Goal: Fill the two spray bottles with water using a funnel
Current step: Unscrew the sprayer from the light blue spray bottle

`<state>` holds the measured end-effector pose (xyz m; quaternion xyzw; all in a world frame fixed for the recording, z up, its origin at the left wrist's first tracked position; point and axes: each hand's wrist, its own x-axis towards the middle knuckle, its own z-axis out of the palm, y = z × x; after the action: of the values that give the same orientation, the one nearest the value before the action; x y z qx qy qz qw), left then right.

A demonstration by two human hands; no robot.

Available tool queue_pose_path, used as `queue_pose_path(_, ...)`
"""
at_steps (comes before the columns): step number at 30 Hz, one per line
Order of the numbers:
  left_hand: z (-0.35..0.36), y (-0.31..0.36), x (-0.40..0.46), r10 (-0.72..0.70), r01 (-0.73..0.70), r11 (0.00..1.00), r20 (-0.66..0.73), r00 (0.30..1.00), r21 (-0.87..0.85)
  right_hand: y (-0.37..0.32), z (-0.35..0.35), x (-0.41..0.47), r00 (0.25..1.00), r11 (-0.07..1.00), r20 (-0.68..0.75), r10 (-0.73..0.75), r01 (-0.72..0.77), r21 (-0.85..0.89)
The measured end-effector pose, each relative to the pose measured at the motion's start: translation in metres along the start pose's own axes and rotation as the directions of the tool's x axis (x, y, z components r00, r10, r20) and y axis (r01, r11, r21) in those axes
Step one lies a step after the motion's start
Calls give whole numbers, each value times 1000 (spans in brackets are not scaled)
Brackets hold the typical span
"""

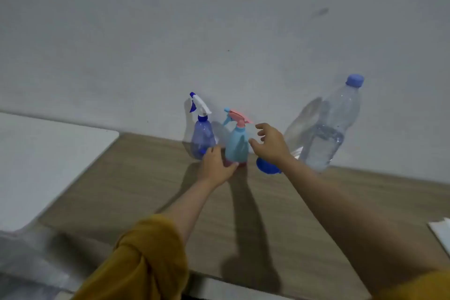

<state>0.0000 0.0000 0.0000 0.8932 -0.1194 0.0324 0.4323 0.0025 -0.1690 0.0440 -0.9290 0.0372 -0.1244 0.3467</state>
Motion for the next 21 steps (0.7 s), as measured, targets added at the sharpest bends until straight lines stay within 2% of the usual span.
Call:
queue_pose_path(4,19,-22,26,-6,6,1000,7,1000,2,12,29,21,988,989,-80,132,-127,70)
queue_pose_path(7,37,-37,46,-23,20,995,-33,999,-95,17,49,38,962,956,-139,234,-201,214)
queue_pose_path(11,54,-42,65,-36,23,986,-81,996,-165,17,68,54,943,904,-199,267,-174,390)
queue_pose_path(17,71,-41,79,-97,81,958,-44,994,-275,12,82,68,914,882,-259,313,-178,437)
queue_pose_path(21,76,-32,75,-125,106,957,-58,990,-269,16,81,66,907,880,-253,336,-207,428)
